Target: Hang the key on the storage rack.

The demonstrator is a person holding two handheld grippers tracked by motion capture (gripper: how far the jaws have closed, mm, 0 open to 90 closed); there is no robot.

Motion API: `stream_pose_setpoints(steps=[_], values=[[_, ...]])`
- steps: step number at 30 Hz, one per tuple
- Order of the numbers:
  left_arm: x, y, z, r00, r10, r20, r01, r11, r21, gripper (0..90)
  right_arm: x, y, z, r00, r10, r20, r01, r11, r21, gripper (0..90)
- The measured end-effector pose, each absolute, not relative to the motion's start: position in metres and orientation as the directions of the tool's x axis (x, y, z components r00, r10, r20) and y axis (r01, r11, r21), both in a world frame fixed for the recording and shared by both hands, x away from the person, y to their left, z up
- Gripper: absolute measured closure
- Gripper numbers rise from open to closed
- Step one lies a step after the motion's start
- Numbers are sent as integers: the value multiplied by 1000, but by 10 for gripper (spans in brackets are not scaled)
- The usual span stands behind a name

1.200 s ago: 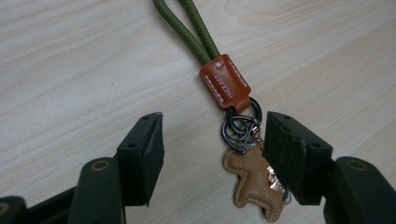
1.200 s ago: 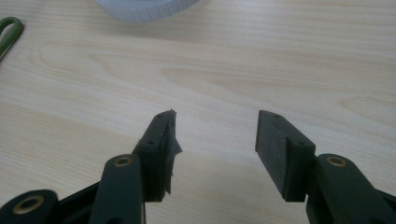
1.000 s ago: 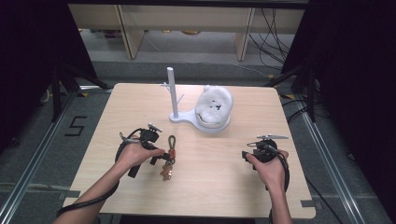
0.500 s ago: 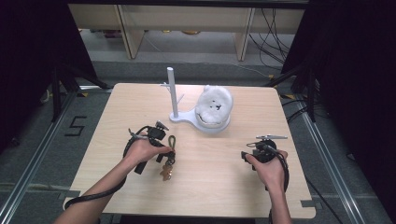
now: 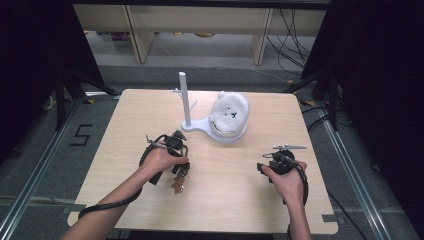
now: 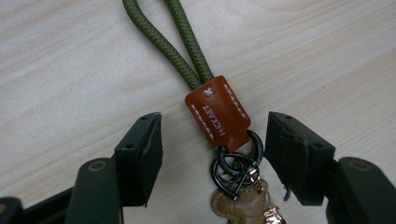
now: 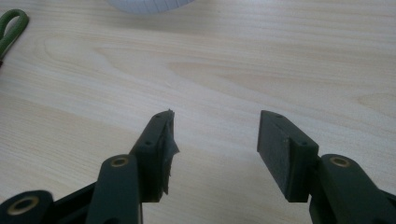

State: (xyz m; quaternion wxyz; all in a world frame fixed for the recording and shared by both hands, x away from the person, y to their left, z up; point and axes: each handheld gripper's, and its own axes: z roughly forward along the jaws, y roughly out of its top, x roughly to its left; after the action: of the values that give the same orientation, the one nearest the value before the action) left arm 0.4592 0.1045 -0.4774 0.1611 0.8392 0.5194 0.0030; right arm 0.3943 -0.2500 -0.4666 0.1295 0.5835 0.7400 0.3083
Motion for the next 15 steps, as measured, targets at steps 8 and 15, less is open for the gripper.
stream_pose_setpoints(steps=[8,15], values=[[463,104,-482,489,857,-160,857,-438,273,393,395,-251,-468,-293,945,144,781,150,607,472],[462,102,-482,498,855,-145,851,-450,270,447,395,-250,-468,-292,944,154,785,145,602,471]])
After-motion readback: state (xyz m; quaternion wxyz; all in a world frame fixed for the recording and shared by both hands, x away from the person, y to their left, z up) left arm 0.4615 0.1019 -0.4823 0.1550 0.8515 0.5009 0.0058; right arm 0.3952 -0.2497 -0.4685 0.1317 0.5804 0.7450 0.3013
